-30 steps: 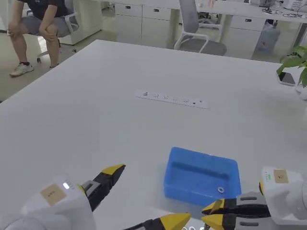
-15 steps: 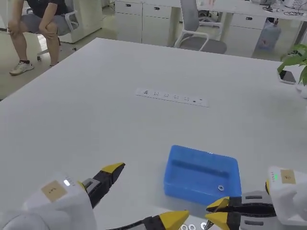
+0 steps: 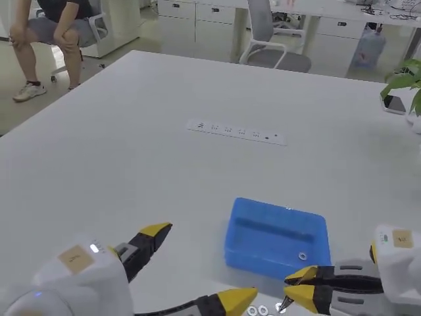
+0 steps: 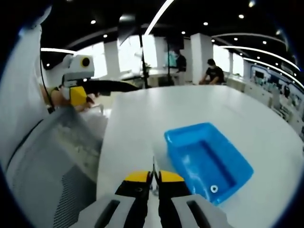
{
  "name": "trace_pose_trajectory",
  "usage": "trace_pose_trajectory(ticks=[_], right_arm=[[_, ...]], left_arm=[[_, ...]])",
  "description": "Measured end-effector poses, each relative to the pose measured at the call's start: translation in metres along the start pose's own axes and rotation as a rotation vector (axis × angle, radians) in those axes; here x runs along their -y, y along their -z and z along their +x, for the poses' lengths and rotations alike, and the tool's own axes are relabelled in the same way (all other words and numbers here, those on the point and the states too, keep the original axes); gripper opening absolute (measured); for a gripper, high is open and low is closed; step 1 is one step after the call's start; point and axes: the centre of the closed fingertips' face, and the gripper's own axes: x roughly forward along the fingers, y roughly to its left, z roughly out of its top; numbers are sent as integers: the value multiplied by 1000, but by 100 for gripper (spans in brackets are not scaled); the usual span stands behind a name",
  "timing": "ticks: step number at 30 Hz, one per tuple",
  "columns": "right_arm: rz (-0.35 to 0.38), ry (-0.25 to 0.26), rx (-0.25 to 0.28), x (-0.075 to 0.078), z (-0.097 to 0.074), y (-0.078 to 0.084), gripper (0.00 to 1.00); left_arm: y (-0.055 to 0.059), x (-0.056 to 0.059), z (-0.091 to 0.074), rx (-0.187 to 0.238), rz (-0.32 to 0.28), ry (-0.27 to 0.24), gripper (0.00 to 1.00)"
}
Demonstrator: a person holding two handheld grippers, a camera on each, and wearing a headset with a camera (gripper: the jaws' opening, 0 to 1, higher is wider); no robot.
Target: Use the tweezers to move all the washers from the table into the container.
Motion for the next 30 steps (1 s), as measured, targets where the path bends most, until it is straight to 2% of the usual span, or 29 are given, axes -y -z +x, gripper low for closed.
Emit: trace_pose_trajectory(ticks=[3,10,16,18,19,20,23,26,27,30], right_arm=[[-3,-7,-3,-2,1,1,3],[-68,1,-6,-7,4,0,3],[-92,29,4,-11,9,-1,3],[-104,45,-2,-12,13,0,3],[-129,95,-17,-6,13,1,3],[-132,106,-17,-7,14,1,3],[-85,144,0,-4,14,0,3],[38,177,34,4,13,0,3],[51,172,35,4,13,0,3],[27,170,25,4,14,0,3]], left_arm=[[1,0,0,-3,1,-3,88],[2,-1,0,-8,7,-4,88],[4,-2,0,-16,10,-9,88],[3,-1,0,-14,6,-7,88],[3,-1,1,-12,7,-5,88],[3,-1,1,-12,9,-5,88],[5,-1,1,-22,12,-6,88],[5,-1,1,-22,14,-8,88],[5,-1,1,-22,13,-9,88],[5,-1,1,-20,11,-7,88]])
